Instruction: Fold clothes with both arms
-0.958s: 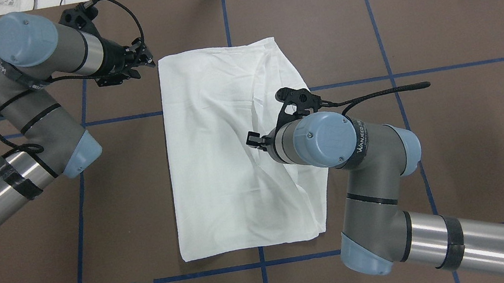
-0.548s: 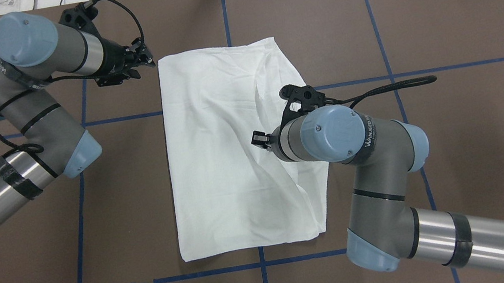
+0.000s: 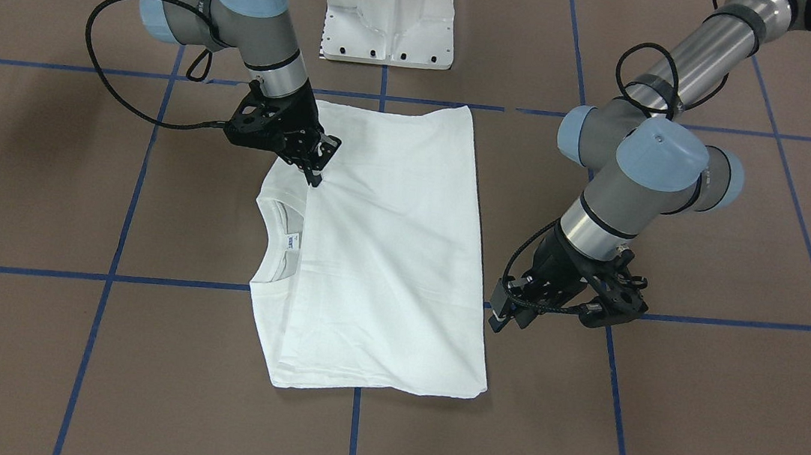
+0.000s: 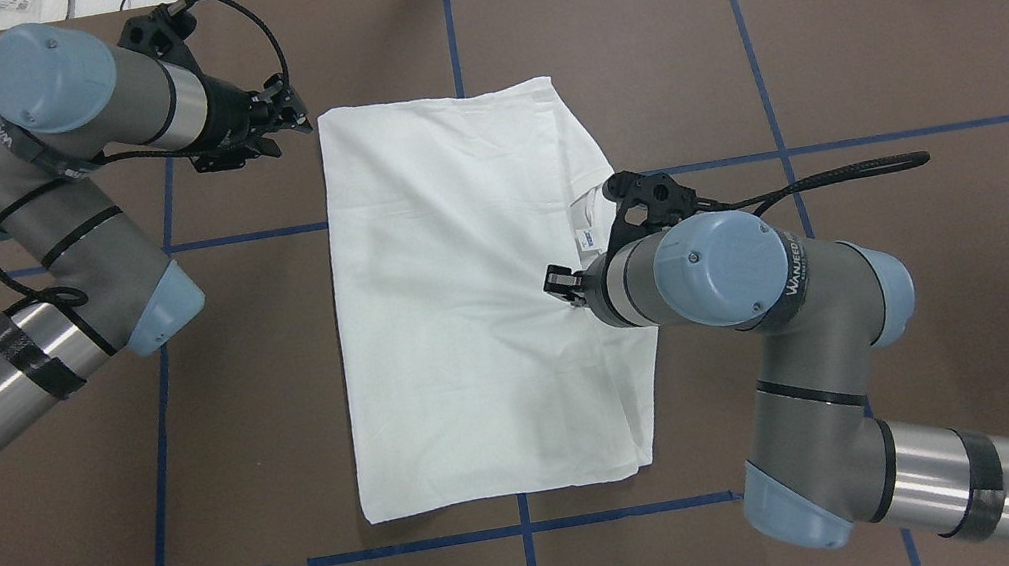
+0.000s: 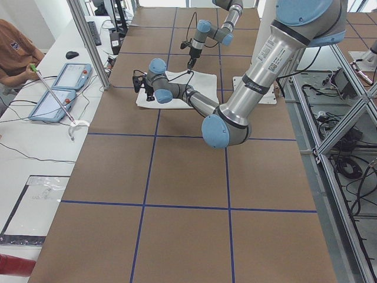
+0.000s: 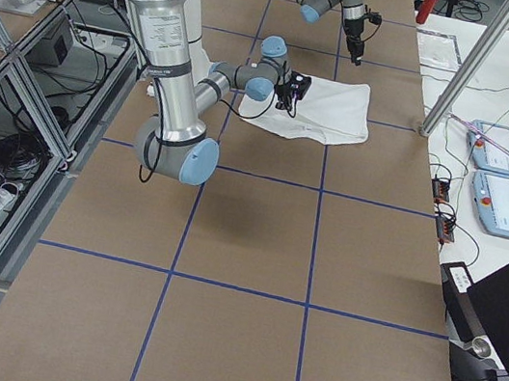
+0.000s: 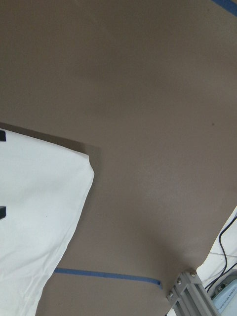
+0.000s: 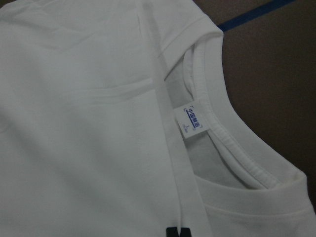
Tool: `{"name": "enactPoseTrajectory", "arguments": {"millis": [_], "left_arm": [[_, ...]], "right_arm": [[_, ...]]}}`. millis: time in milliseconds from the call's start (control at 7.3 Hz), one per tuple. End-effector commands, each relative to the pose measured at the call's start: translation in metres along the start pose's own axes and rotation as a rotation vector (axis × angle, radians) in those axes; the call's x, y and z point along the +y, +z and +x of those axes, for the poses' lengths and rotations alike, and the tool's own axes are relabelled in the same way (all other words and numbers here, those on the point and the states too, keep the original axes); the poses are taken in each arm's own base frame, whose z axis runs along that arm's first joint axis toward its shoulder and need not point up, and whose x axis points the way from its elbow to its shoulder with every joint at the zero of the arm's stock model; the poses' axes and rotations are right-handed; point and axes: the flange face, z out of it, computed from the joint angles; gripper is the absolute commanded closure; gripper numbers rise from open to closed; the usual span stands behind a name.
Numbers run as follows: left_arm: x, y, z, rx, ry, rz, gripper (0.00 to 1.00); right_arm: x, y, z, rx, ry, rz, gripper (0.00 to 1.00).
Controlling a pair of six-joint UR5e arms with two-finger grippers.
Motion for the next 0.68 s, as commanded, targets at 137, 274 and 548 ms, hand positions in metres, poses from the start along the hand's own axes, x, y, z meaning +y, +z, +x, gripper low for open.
{"name": "enactPoseTrajectory", "arguments": {"millis": [137,274,548], "left_arm": [[0.0,0.0,0.0,-0.001,0.0,0.001,0.46],[0.0,0.0,0.0,-0.001,0.0,0.001,0.46],[0.001,-0.003,0.002,0.006,0.002,0.0,0.46]], "right_arm": [[-0.014,-0.005,0.006,-0.001,0.013,0.012,0.0],[-0.012,-0.01,0.01,-0.007,0.028,0.015,0.0],[0.032,-0.035,0.021,-0.047,0.204,0.011,0.0]]}}
